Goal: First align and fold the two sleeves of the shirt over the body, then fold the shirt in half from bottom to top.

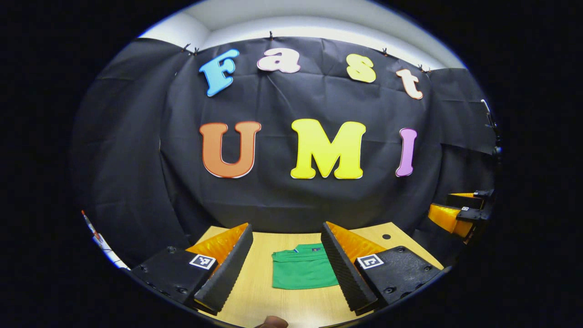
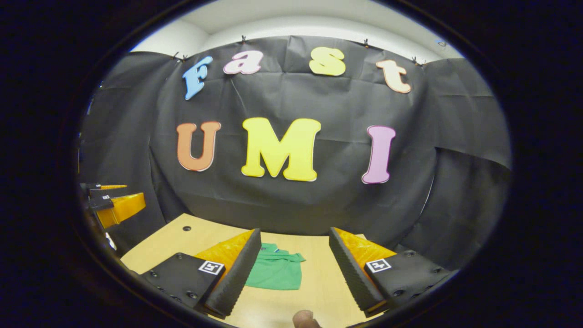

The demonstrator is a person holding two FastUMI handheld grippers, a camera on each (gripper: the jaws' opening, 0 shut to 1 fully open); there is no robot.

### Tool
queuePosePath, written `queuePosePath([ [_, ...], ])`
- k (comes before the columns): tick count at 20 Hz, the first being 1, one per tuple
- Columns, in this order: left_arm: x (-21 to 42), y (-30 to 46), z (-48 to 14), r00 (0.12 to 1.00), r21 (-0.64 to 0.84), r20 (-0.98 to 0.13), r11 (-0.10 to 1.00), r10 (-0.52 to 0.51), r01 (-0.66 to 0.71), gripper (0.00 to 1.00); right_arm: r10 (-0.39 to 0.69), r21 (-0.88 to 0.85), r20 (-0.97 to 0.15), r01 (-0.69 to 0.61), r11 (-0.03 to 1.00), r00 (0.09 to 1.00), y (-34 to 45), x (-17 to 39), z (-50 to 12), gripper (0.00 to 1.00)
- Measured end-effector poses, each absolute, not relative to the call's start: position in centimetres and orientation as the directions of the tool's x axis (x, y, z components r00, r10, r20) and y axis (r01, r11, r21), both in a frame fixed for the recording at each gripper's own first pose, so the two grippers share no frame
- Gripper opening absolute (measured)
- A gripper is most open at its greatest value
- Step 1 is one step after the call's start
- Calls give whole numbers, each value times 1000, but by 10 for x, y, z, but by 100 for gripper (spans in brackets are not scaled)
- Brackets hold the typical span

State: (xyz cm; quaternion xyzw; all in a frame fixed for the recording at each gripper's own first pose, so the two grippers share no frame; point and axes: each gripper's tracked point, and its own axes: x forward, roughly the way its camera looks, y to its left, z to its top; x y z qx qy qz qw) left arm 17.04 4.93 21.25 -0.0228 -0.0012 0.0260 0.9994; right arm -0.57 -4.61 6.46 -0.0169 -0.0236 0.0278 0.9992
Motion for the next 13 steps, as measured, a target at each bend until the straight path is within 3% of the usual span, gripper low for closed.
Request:
queuePosePath([
  [2, 142, 47, 206, 999, -55, -2, 997, 54, -54, 97, 41, -21, 82, -39, 999, 996, -45, -33, 60, 97],
  [3, 129, 43, 199, 998, -79, -19, 995, 51, -53, 96, 74, -12, 100, -73, 997, 992, -35, -43, 56, 92],
  [5, 105, 43, 188, 998, -97, -26, 993, 64, -66, 100, 97, -45, 82, -94, 995, 992, -24, -57, 35, 96],
  [6, 98, 40, 186, 998, -83, -19, 995, 61, -63, 100, 106, -59, 68, -102, 993, 992, -21, -58, 29, 92],
  [7, 94, 40, 184, 998, -69, -19, 996, 63, -64, 96, 115, -54, 50, -113, 992, 992, -16, -60, 23, 96],
  [8, 91, 36, 181, 998, -68, -21, 996, 55, -56, 96, 130, -29, 34, -129, 991, 991, -10, -65, 20, 92],
  [13, 92, 23, 181, 999, -62, -18, 998, 30, -32, 100, 175, -49, 9, -175, 983, 984, 3, -66, 12, 92],
])
